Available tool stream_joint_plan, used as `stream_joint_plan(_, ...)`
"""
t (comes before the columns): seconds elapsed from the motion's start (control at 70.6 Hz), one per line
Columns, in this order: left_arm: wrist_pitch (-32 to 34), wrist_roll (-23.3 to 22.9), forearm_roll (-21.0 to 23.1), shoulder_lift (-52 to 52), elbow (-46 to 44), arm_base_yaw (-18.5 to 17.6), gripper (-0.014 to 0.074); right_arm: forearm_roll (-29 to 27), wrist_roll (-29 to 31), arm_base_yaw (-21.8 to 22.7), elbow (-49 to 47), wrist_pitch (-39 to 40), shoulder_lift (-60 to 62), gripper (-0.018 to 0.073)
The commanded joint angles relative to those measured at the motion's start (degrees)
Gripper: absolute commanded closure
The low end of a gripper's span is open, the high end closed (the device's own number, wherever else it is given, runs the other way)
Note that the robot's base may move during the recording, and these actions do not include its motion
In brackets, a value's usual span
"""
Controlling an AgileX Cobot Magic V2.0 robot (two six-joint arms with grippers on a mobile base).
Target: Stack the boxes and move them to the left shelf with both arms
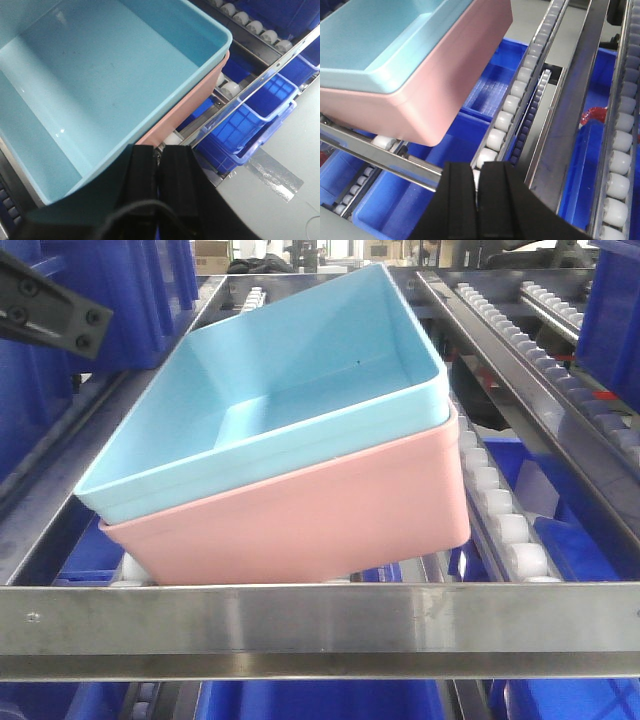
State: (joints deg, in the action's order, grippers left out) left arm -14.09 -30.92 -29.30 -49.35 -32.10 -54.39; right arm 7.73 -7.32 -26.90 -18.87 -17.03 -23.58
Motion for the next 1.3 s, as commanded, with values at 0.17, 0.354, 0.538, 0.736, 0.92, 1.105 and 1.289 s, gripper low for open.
stream_joint_plan(0.17, 4.18, 0.10, -1.02, 0.76, -1.54, -0.46, 0.0605, 1.21, 0.48, 0.08, -1.54, 4.67, -0.17, 0.0524)
stream_joint_plan(0.354, 4.18, 0.10, -1.02, 0.76, -1.54, -0.46, 0.0605, 1.21, 0.48, 0.08, -1.54, 4.67, -0.17, 0.0524)
stream_joint_plan(0.538, 4.40, 0.10, 2.58, 0.76, -1.54, -0.46, 0.0605, 1.21, 0.48, 0.08, -1.54, 4.67, -0.17, 0.0524)
stream_joint_plan(0.736, 4.68, 24.34, 27.98, 3.68, -0.03, -0.46, 0.0605, 1.21, 0.48, 0.08, -1.54, 4.67, -0.17, 0.0524)
stream_joint_plan(0.92, 8.73, 26.69, 32.42, 12.22, 9.02, -0.46, 0.0605, 1.21, 0.48, 0.08, -1.54, 4.67, -0.17, 0.0524)
stream_joint_plan(1.105, 8.83, 26.79, 33.20, 22.51, 17.17, 3.43, 0.0605, 1.21, 0.48, 0.08, -1.54, 4.67, -0.17, 0.0524)
stream_joint_plan(1.289, 8.70, 27.46, 33.20, 33.94, 23.11, 14.07, 0.0605, 1.21, 0.48, 0.08, -1.54, 4.67, -0.17, 0.0524)
